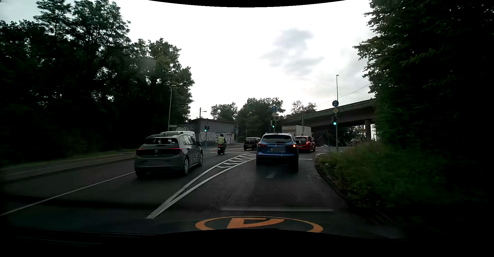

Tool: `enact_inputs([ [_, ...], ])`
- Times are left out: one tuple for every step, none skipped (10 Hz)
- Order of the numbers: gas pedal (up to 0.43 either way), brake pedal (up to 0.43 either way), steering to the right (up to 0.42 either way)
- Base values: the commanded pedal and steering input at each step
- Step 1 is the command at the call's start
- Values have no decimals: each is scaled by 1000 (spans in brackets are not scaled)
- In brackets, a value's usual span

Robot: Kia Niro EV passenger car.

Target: Follow the waypoints while adhering to traffic rules and regulations

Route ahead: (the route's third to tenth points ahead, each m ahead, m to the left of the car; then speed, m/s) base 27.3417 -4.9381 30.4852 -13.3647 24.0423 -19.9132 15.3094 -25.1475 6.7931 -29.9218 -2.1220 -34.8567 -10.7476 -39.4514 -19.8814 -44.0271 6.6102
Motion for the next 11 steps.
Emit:
enact_inputs([
  [138, 0, 6],
  [110, 0, 7],
  [67, 0, 7],
  [67, 0, 12],
  [67, 0, 23],
  [67, 0, 39],
  [67, 0, 53],
  [67, 0, 62],
  [79, 0, 63],
  [79, 0, 65],
  [79, 0, 71],
])
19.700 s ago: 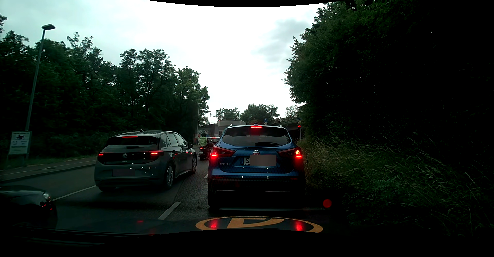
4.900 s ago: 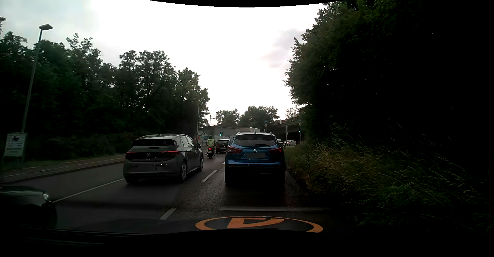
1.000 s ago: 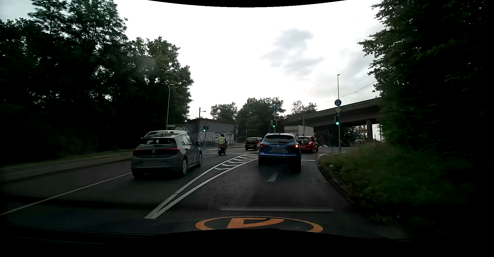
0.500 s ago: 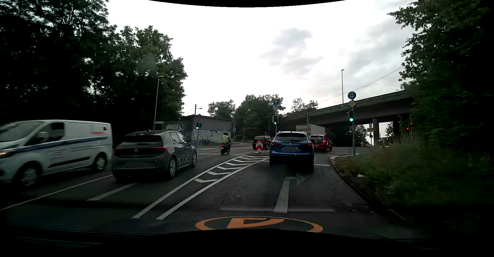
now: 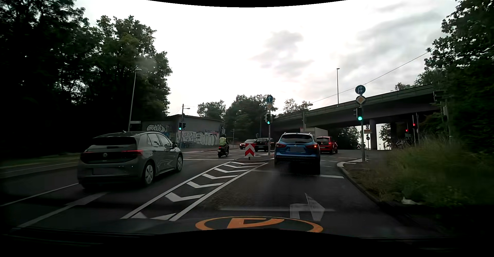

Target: Follow the waypoints while adhering to traffic rules and regulations

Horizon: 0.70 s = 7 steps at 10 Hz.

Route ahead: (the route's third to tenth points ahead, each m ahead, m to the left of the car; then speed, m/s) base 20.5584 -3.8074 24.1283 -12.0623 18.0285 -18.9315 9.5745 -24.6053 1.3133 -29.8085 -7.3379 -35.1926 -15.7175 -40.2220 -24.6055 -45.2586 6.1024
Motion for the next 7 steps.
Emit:
enact_inputs([
  [79, 0, 75],
  [79, 0, 77],
  [79, 0, 78],
  [79, 0, 79],
  [79, 0, 84],
  [79, 0, 90],
  [79, 0, 95],
])
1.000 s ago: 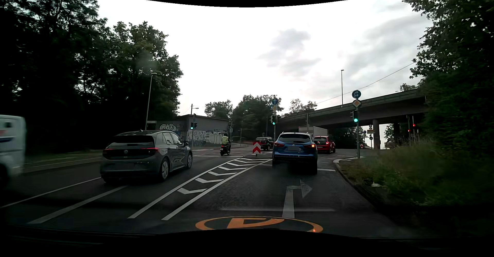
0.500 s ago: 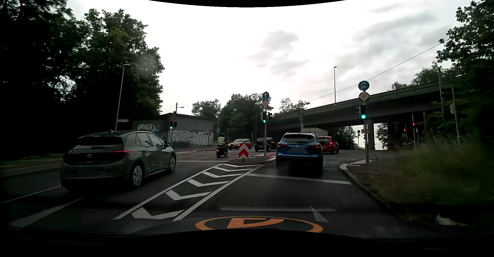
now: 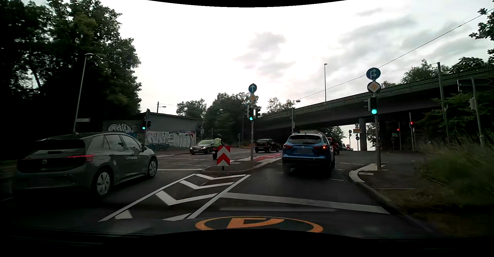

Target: Follow the waypoints while adhering to traffic rules and regulations

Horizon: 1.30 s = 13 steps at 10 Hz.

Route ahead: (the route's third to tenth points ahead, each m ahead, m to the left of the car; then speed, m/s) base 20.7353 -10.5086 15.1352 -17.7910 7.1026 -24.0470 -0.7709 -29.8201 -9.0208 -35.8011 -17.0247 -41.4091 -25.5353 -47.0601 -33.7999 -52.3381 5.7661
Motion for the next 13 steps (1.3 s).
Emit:
enact_inputs([
  [79, 0, 97],
  [79, 0, 97],
  [79, 0, 97],
  [79, 0, 97],
  [79, 0, 97],
  [79, 0, 97],
  [87, 0, 97],
  [98, 0, 99],
  [110, 0, 101],
  [110, 0, 107],
  [110, 0, 112],
  [110, 0, 120],
  [110, 0, 130],
])
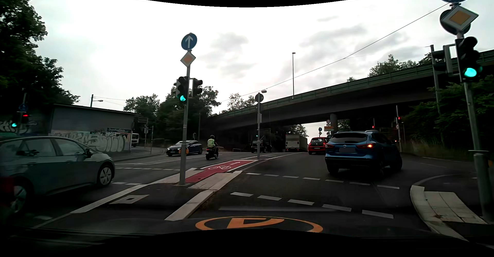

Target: Follow the waypoints while adhering to traffic rules and regulations

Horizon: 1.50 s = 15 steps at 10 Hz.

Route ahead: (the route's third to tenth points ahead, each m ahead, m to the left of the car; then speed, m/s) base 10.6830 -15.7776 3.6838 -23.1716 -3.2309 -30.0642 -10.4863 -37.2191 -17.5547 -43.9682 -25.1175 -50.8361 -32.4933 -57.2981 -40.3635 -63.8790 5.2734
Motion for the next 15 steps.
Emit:
enact_inputs([
  [118, 0, 140],
  [130, 0, 152],
  [138, 0, 164],
  [138, 0, 175],
  [138, 0, 191],
  [138, 0, 209],
  [138, 0, 235],
  [138, 0, 262],
  [138, 0, 285],
  [130, 0, 307],
  [130, 0, 329],
  [130, 0, 353],
  [130, 0, 375],
  [130, 0, 400],
  [130, 0, 427],
])
